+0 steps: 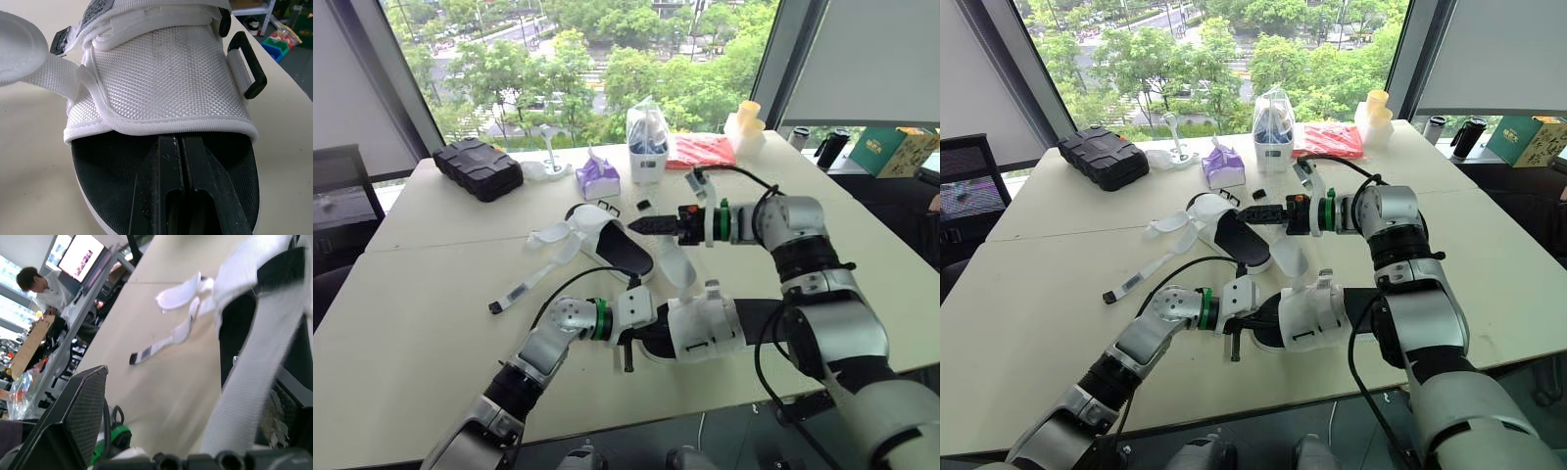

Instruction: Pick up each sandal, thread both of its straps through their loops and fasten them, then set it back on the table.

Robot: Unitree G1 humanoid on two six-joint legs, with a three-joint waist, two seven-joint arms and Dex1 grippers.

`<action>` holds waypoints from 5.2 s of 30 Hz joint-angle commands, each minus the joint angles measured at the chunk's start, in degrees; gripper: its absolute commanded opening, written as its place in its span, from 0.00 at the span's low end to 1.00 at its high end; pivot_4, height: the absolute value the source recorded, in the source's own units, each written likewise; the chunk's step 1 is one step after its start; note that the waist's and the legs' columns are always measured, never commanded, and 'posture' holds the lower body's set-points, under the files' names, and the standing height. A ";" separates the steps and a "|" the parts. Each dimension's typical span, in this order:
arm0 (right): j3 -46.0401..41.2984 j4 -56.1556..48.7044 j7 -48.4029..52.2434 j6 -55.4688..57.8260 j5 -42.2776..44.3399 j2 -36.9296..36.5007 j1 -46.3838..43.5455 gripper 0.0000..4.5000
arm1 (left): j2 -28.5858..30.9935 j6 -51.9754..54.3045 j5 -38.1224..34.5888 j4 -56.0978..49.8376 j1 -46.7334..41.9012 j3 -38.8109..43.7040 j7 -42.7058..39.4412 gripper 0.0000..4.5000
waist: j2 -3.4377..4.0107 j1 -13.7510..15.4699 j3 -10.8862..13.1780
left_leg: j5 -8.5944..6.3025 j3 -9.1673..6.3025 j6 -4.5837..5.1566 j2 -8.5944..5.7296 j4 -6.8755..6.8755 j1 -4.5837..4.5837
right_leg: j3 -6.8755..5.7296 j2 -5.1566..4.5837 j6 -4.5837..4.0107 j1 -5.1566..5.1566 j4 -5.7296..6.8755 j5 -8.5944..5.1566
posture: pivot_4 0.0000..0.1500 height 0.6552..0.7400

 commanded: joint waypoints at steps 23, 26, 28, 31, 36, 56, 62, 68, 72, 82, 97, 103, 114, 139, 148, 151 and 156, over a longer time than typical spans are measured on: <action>-7.58 -65.28 1.08 -12.44 6.51 -13.31 33.31 0.00 | 1.43 2.35 0.96 -1.05 2.04 -0.49 0.88 0.00 | -0.01 0.24 0.00 | 0.00 -0.02 0.01 0.01 -0.11 -0.03 | -0.03 0.00 0.05 -0.03 -0.04 0.00 | 1.00 1.00; -6.99 -73.94 2.88 -21.18 3.86 -16.91 43.21 0.00 | 1.50 2.16 0.91 -0.77 2.06 -0.62 0.68 0.00 | -0.02 0.23 0.00 | 0.00 -0.03 0.01 0.01 -0.10 -0.03 | -0.07 0.03 0.13 0.03 -0.06 -0.05 | 1.00 1.00; -5.99 -77.56 4.80 -26.01 1.97 -19.70 48.89 0.00 | 1.44 1.91 0.96 -0.41 1.95 -0.84 0.48 0.00 | -0.04 0.18 0.01 | 0.01 0.00 0.01 0.01 -0.06 -0.02 | -0.07 0.02 0.13 0.06 -0.07 -0.06 | 1.00 1.00; -4.82 -79.60 6.96 -31.03 -0.03 -23.26 55.39 0.00 | 1.38 1.67 0.89 -0.02 1.74 -1.00 0.08 0.00 | -0.07 0.16 0.03 | 0.01 0.00 0.01 0.02 0.02 0.02 | -0.07 0.03 0.15 0.16 -0.11 -0.09 | 1.00 1.00; -2.42 -78.81 8.00 -34.08 -0.83 -25.71 59.16 0.00 | 1.57 1.56 0.90 0.18 1.64 -1.04 -0.50 0.00 | -0.08 0.22 0.03 | 0.00 -0.01 0.01 0.03 0.05 0.04 | -0.06 0.03 0.11 0.22 -0.14 -0.11 | 1.00 1.00; -12.33 -78.82 14.66 -28.25 6.85 -40.43 71.82 0.99 | 1.29 1.33 1.00 0.59 1.48 -0.95 -0.43 0.00 | -0.17 0.34 0.03 | 0.00 -0.07 0.01 0.06 0.10 0.16 | -0.09 -0.09 -0.04 0.52 -0.30 -0.22 | 1.00 1.00; -9.47 -76.84 8.94 -24.77 9.75 -36.34 60.48 0.99 | 1.23 1.41 1.03 0.56 1.53 -1.03 -0.40 0.00 | -0.17 0.34 0.03 | 0.00 -0.10 0.01 0.07 0.10 0.20 | -0.11 -0.08 -0.03 0.58 -0.33 -0.22 | 1.00 1.00; -2.30 -71.89 8.22 -23.03 6.50 -35.95 50.89 0.99 | 1.09 1.39 1.13 0.63 1.48 -1.09 -0.35 0.00 | -0.18 0.34 0.04 | -0.01 -0.16 0.02 0.07 0.10 0.15 | -0.11 -0.09 -0.04 0.56 -0.36 -0.23 | 1.00 1.00; 5.34 -70.93 12.73 -24.77 1.88 -37.96 47.53 0.99 | 1.03 1.25 1.25 0.66 1.40 -1.11 -0.18 0.00 | -0.18 0.39 0.03 | -0.01 -0.17 0.02 0.07 0.10 0.14 | -0.13 -0.10 -0.04 0.55 -0.36 -0.23 | 1.00 1.00; 15.74 -71.54 19.52 -32.95 -9.68 -39.77 43.28 0.99 | 0.87 1.73 1.22 -0.09 1.85 -1.07 0.36 0.00 | -0.17 0.41 0.03 | -0.01 -0.15 0.02 0.06 0.10 0.10 | -0.18 -0.10 -0.01 0.46 -0.36 -0.22 | 1.00 1.00; 7.23 -75.26 22.18 -44.41 -11.63 -47.75 57.82 0.99 | 0.65 1.59 1.15 0.12 2.04 -1.21 0.29 0.00 | -0.16 0.44 0.02 | -0.02 -0.15 0.01 0.05 0.10 0.10 | -0.16 -0.15 0.00 0.48 -0.36 -0.22 | 1.00 1.00; 1.37 -75.74 20.67 -32.32 -3.36 -48.04 57.52 0.99 | 0.48 1.30 1.23 0.60 1.97 -1.33 0.20 0.00 | -0.16 0.46 0.02 | -0.02 -0.15 0.02 0.04 0.10 0.10 | -0.14 -0.16 -0.01 0.49 -0.36 -0.23 | 1.00 1.00; 1.89 -71.96 15.51 -12.67 7.21 -44.44 58.11 0.99 | 0.19 0.52 1.31 1.34 1.48 -1.47 -0.22 0.00 | -0.17 0.69 0.02 | -0.02 -0.16 0.02 0.04 0.10 0.09 | -0.15 -0.23 -0.04 0.50 -0.37 -0.24 | 1.00 1.00; 4.84 -64.64 9.02 1.09 12.39 -35.46 54.05 0.94 | 0.70 1.37 1.32 0.43 1.59 -1.59 -0.57 0.00 | -0.16 1.65 0.02 | -0.02 -0.15 0.03 0.05 0.10 0.09 | -0.20 -0.14 -0.02 0.47 -0.35 -0.23 | 1.00 1.00; 7.22 -64.56 7.32 2.29 12.13 -33.73 52.45 0.01 | 0.79 1.64 1.38 0.33 1.56 -1.55 -0.45 0.00 | -0.16 1.70 0.02 | -0.02 -0.15 0.03 0.04 0.10 0.09 | -0.21 -0.13 -0.02 0.46 -0.35 -0.22 | 1.00 1.00; 7.76 -65.15 7.75 1.64 11.86 -34.60 52.93 0.01 | 0.71 1.47 1.40 0.50 1.41 -1.59 -0.51 0.00 | -0.16 1.70 0.02 | -0.02 -0.15 0.03 0.04 0.10 0.09 | -0.20 -0.12 -0.02 0.47 -0.35 -0.22 | 1.00 1.00; 3.03 -63.87 5.05 7.19 17.72 -30.55 47.56 0.01 | 0.55 1.45 1.40 0.59 1.34 -1.61 -0.44 0.00 | -0.16 1.55 0.02 | -0.02 -0.15 0.03 0.04 0.10 0.09 | -0.20 -0.11 -0.02 0.47 -0.35 -0.22 | 1.00 1.00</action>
